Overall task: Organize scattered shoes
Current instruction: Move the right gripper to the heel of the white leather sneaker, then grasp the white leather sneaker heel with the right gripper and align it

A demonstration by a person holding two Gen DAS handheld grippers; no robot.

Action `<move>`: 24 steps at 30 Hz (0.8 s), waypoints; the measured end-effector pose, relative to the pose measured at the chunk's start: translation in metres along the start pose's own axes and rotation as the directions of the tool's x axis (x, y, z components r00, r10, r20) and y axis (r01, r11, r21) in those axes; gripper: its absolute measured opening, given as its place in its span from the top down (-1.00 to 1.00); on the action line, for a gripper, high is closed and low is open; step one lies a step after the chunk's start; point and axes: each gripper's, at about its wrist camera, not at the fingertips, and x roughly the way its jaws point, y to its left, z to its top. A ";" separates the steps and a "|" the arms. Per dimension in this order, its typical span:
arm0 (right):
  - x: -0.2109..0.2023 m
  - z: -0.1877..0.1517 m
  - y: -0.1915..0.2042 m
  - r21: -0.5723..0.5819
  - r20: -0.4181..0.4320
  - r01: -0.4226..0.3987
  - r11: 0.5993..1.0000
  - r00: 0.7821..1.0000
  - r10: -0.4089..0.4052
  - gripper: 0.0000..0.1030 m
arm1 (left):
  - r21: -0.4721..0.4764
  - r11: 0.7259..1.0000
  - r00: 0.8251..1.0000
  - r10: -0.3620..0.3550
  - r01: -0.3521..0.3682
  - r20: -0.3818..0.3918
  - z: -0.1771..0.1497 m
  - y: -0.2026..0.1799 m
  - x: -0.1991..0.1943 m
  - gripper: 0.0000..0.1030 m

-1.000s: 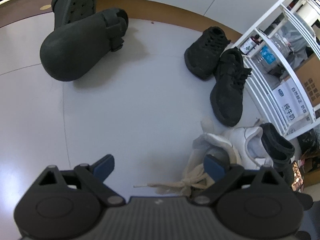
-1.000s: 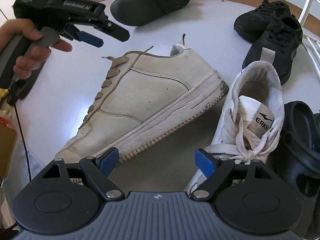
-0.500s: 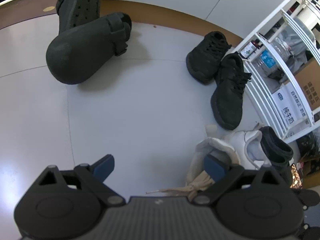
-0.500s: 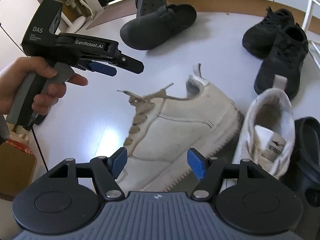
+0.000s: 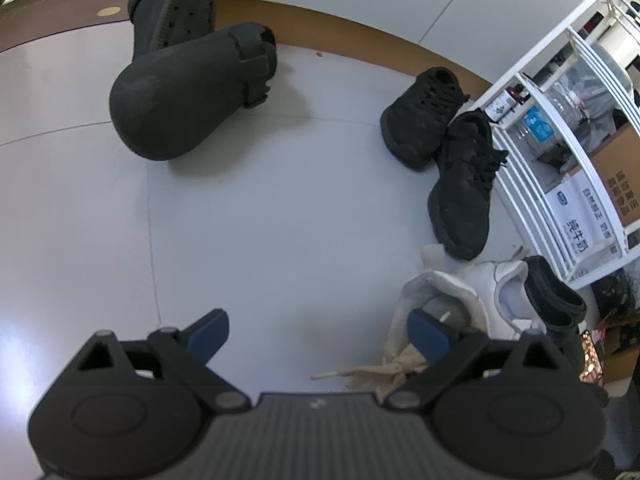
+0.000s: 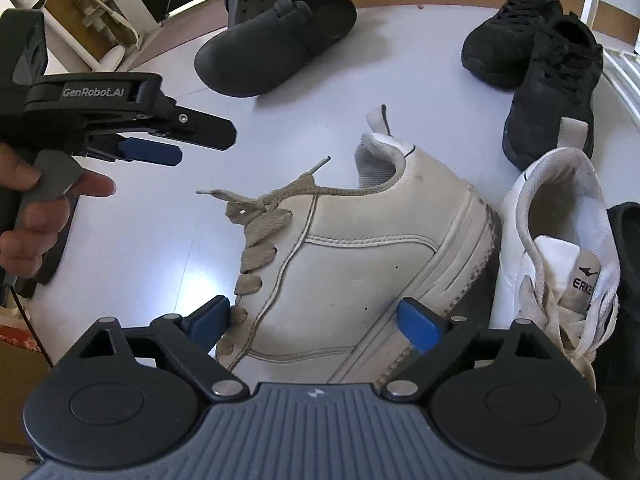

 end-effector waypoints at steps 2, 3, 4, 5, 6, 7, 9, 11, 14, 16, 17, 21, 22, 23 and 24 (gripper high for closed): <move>0.000 -0.001 -0.003 0.003 0.002 -0.009 1.000 1.000 0.009 -0.76 | -0.005 1.000 1.000 0.002 -0.002 -0.004 -0.001 0.001 0.001 -0.89; 0.000 -0.001 -0.005 0.004 0.005 -0.014 1.000 1.000 0.014 -0.75 | -0.007 1.000 1.000 0.002 -0.002 -0.006 -0.001 0.001 0.001 -0.89; -0.001 -0.003 -0.006 0.006 0.010 -0.023 1.000 1.000 0.023 -0.74 | -0.008 1.000 1.000 0.001 -0.001 -0.007 -0.001 0.001 0.001 -0.89; -0.002 -0.003 -0.007 0.009 0.015 -0.033 0.999 0.999 0.033 -0.73 | -0.009 1.000 1.000 0.000 0.000 -0.008 -0.001 0.001 0.002 -0.89; -0.003 -0.004 -0.011 0.013 0.023 -0.055 0.998 0.998 0.055 -0.70 | -0.009 1.000 1.000 0.000 0.000 -0.009 -0.002 0.001 0.002 -0.89; -0.004 -0.006 -0.013 0.011 0.024 -0.069 0.998 0.997 0.069 -0.69 | -0.008 1.000 1.000 -0.001 0.001 -0.009 -0.001 0.000 0.002 -0.89; -0.005 -0.008 -0.019 0.008 0.018 -0.084 0.996 0.996 0.083 -0.65 | -0.003 1.000 1.000 -0.002 0.002 -0.008 0.000 -0.002 0.002 -0.89; -0.007 -0.011 -0.025 0.022 0.003 -0.094 0.995 0.996 0.094 -0.55 | 0.001 1.000 1.000 -0.002 0.002 -0.008 0.000 -0.004 0.002 -0.89; -0.010 -0.015 -0.034 0.040 -0.037 -0.068 0.997 0.997 0.070 -0.45 | -0.003 1.000 1.000 0.001 -0.001 -0.008 0.000 -0.005 0.004 -0.89; -0.013 -0.018 -0.037 0.043 -0.045 -0.046 0.998 0.998 0.048 -0.39 | -0.004 1.000 1.000 0.001 -0.001 -0.010 0.000 -0.005 0.005 -0.89; -0.015 -0.021 -0.037 0.040 -0.045 -0.039 0.998 0.998 0.041 -0.37 | -0.002 1.000 1.000 0.001 -0.001 -0.011 0.000 -0.006 0.006 -0.89; -0.014 -0.025 -0.039 0.028 -0.053 0.026 0.999 0.998 -0.025 -0.28 | 0.013 1.000 1.000 0.004 -0.004 -0.022 -0.001 -0.010 0.008 -0.89; -0.013 -0.025 -0.040 0.030 -0.056 0.037 0.999 0.998 -0.035 -0.25 | 0.015 1.000 1.000 0.003 -0.003 -0.022 -0.001 -0.011 0.008 -0.89; -0.013 -0.026 -0.041 0.028 -0.054 0.036 0.999 0.998 -0.034 -0.24 | 0.016 1.000 1.000 0.003 -0.002 -0.021 -0.001 -0.011 0.008 -0.89; -0.013 -0.026 -0.041 0.021 -0.049 0.028 0.999 0.998 -0.027 -0.21 | 0.015 1.000 1.000 0.003 -0.002 -0.019 -0.001 -0.012 0.008 -0.89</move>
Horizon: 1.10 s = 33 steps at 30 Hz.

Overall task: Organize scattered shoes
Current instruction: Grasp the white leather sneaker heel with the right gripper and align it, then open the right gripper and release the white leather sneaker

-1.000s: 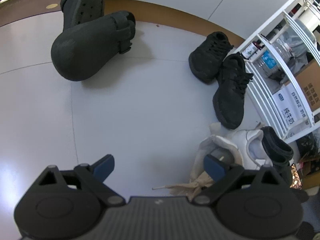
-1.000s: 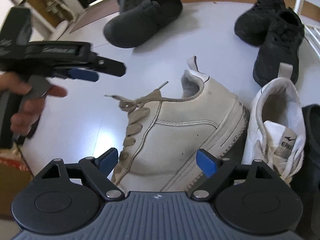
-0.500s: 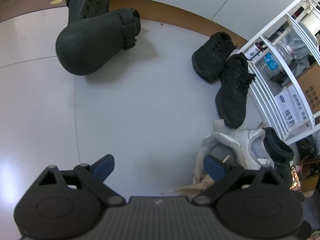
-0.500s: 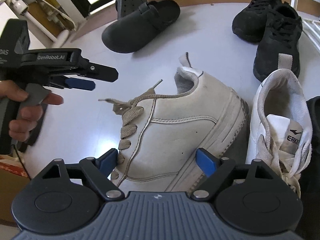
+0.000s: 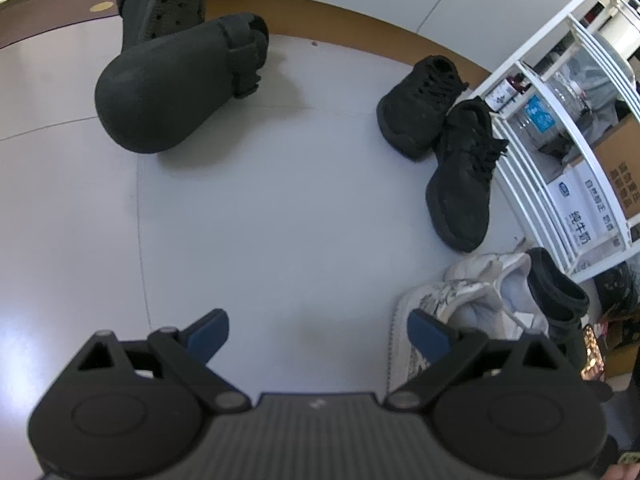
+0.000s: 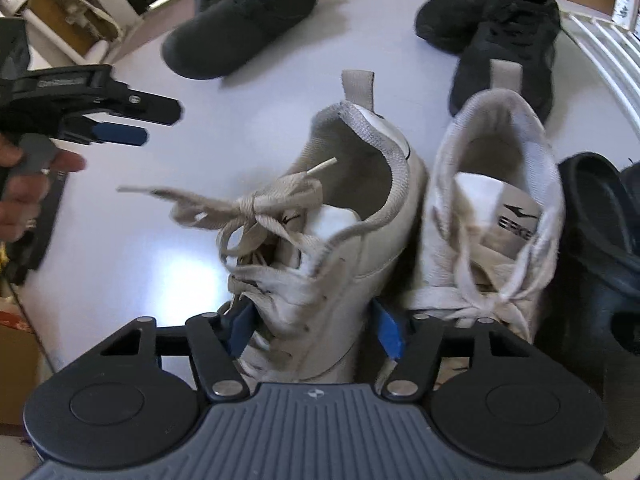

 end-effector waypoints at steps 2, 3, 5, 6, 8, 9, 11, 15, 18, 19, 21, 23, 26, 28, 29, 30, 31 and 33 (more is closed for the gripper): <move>0.001 0.000 0.002 -0.023 0.010 -0.012 1.000 1.000 0.012 -0.17 | -0.005 1.000 1.000 0.000 0.000 0.001 0.000 0.000 0.000 -0.89; 0.001 0.000 0.003 -0.041 0.023 -0.018 0.999 1.000 0.019 -0.15 | -0.008 1.000 1.000 0.000 0.000 0.002 0.000 0.001 0.001 -0.89; 0.002 0.001 0.005 -0.073 0.040 -0.023 0.997 0.999 0.026 -0.13 | -0.011 1.000 1.000 0.000 0.000 0.001 0.000 0.001 0.001 -0.89; 0.003 0.003 0.007 -0.103 0.049 -0.017 0.995 0.999 0.022 -0.13 | -0.011 1.000 1.000 -0.001 0.001 0.000 0.000 0.001 0.001 -0.89; 0.002 0.005 0.010 -0.119 0.053 -0.002 0.993 0.999 0.008 -0.12 | -0.007 1.000 1.000 -0.002 0.002 0.000 0.000 0.000 0.001 -0.89; 0.001 0.007 0.010 -0.113 0.048 0.023 0.993 0.999 -0.018 -0.12 | -0.004 1.000 1.000 -0.001 0.001 0.001 0.000 0.000 0.000 -0.89; -0.001 0.008 0.011 -0.097 0.042 0.055 0.994 0.998 -0.051 -0.15 | -0.006 1.000 1.000 0.002 -0.002 0.005 0.001 0.003 -0.003 -0.89; -0.011 0.005 0.015 -0.073 0.072 0.004 0.997 0.997 0.001 -0.78 | -0.021 1.000 1.000 0.008 -0.008 0.010 0.002 0.009 -0.006 -0.89; -0.003 0.007 0.025 -0.088 0.065 0.028 0.996 0.998 -0.023 -0.79 | -0.024 1.000 1.000 0.010 -0.010 0.010 0.003 0.010 -0.007 -0.89; 0.001 0.007 0.028 -0.093 0.061 0.041 0.995 0.998 -0.035 -0.83 | -0.023 1.000 1.000 0.009 -0.009 0.010 0.003 0.010 -0.008 -0.89; 0.010 0.007 0.034 -0.107 0.056 0.075 0.991 0.996 -0.069 -0.84 | -0.021 1.000 1.000 0.008 -0.008 0.012 0.004 0.010 -0.009 -0.89; 0.017 0.006 0.037 -0.129 0.053 0.102 0.986 0.994 -0.096 -0.84 | -0.017 1.000 1.000 0.007 -0.007 0.014 0.006 0.010 -0.009 -0.89; 0.023 0.001 0.044 -0.214 0.063 0.144 0.966 0.989 -0.133 -0.76 | -0.015 1.000 1.000 0.003 -0.003 0.018 0.008 0.010 -0.010 -0.89; 0.022 -0.001 0.042 -0.229 0.064 0.135 0.964 0.990 -0.123 -0.70 | -0.015 1.000 1.000 0.001 -0.001 0.020 0.010 0.009 -0.010 -0.89; 0.021 -0.001 0.040 -0.229 0.060 0.132 0.964 0.991 -0.121 -0.69 | -0.015 1.000 1.000 0.001 -0.001 0.021 0.011 0.009 -0.010 -0.89; 0.020 -0.001 0.038 -0.224 0.054 0.127 0.966 0.992 -0.118 -0.67 | -0.016 1.000 1.000 0.001 -0.001 0.022 0.011 0.009 -0.010 -0.89; 0.019 -0.002 0.037 -0.221 0.050 0.127 0.967 0.992 -0.119 -0.66 | -0.019 1.000 1.000 0.002 -0.002 0.023 0.013 0.009 -0.010 -0.89; 0.018 -0.002 0.034 -0.202 0.033 0.126 0.971 0.992 -0.122 -0.64 | -0.024 1.000 1.000 0.001 -0.001 0.026 0.015 0.008 -0.010 -0.89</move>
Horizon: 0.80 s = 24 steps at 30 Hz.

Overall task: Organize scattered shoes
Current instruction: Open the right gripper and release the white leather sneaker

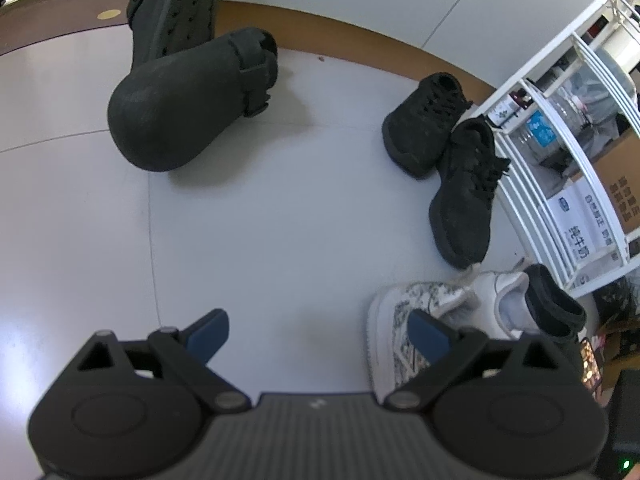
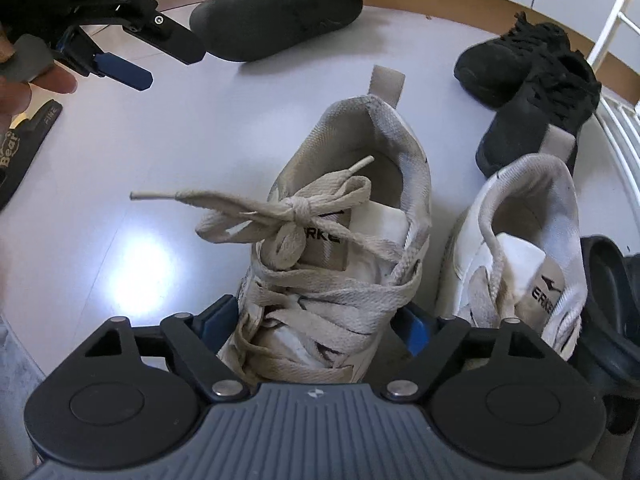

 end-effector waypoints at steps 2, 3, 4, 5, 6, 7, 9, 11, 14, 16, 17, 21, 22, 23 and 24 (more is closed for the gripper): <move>0.000 0.000 -0.005 0.045 -0.021 -0.010 0.999 1.000 0.010 -0.61 | -0.003 1.000 1.000 -0.001 0.001 0.004 0.001 -0.001 -0.001 -0.89; 0.000 -0.001 -0.004 0.034 -0.019 -0.009 0.999 1.000 0.010 -0.61 | -0.003 1.000 1.000 -0.002 0.002 0.005 0.002 -0.002 -0.001 -0.89; -0.001 -0.002 -0.004 0.022 -0.016 -0.009 1.000 1.000 0.010 -0.60 | -0.002 1.000 1.000 -0.002 0.002 0.005 0.002 -0.003 0.000 -0.89; -0.001 -0.003 -0.003 0.004 -0.011 -0.010 1.000 1.000 0.010 -0.59 | -0.001 1.000 1.000 -0.002 0.002 0.005 0.002 -0.003 0.000 -0.89; -0.001 -0.005 -0.001 -0.026 -0.006 -0.011 1.000 1.000 0.011 -0.58 | 0.001 1.000 1.000 -0.002 0.002 0.003 0.002 -0.004 0.001 -0.89; -0.002 -0.005 -0.003 -0.027 -0.010 -0.014 1.000 1.000 0.014 -0.58 | 0.003 1.000 1.000 -0.003 0.003 0.000 0.001 -0.005 0.002 -0.89; -0.002 -0.005 -0.005 -0.030 -0.018 -0.021 0.999 1.000 0.020 -0.58 | 0.009 1.000 1.000 -0.003 0.003 -0.004 0.001 -0.006 0.004 -0.89; -0.001 -0.004 -0.006 -0.026 -0.023 -0.025 0.999 0.999 0.024 -0.58 | 0.013 1.000 1.000 -0.003 0.003 -0.007 0.002 -0.007 0.005 -0.88; -0.005 -0.006 -0.005 -0.014 -0.029 -0.035 0.999 0.999 0.034 -0.65 | 0.006 1.000 1.000 0.006 -0.006 0.007 0.004 -0.007 0.005 -0.82; -0.010 -0.004 -0.008 0.008 -0.037 -0.057 0.998 0.998 0.057 -0.65 | -0.008 1.000 1.000 0.002 -0.002 0.002 0.009 -0.008 0.005 -0.77; -0.014 -0.004 -0.010 0.020 -0.037 -0.069 0.997 0.997 0.070 -0.66 | -0.008 1.000 1.000 0.002 -0.002 0.000 0.012 -0.010 0.005 -0.76; -0.036 0.001 -0.022 0.061 0.016 -0.092 0.994 0.996 0.091 -0.70 | 0.019 1.000 1.000 0.020 -0.020 -0.003 0.025 -0.020 0.003 -0.72; -0.041 0.003 -0.027 0.082 0.034 -0.096 0.992 0.995 0.093 -0.70 | 0.024 0.999 1.000 0.029 -0.029 -0.005 0.028 -0.023 0.003 -0.71; -0.045 0.004 -0.031 0.101 0.046 -0.105 0.989 0.994 0.101 -0.70 | 0.026 0.999 0.999 0.034 -0.034 -0.006 0.032 -0.027 0.003 -0.70; -0.052 0.005 -0.039 0.134 0.072 -0.130 0.982 0.990 0.122 -0.70 | 0.027 0.999 0.999 0.036 -0.036 -0.009 0.036 -0.031 0.003 -0.69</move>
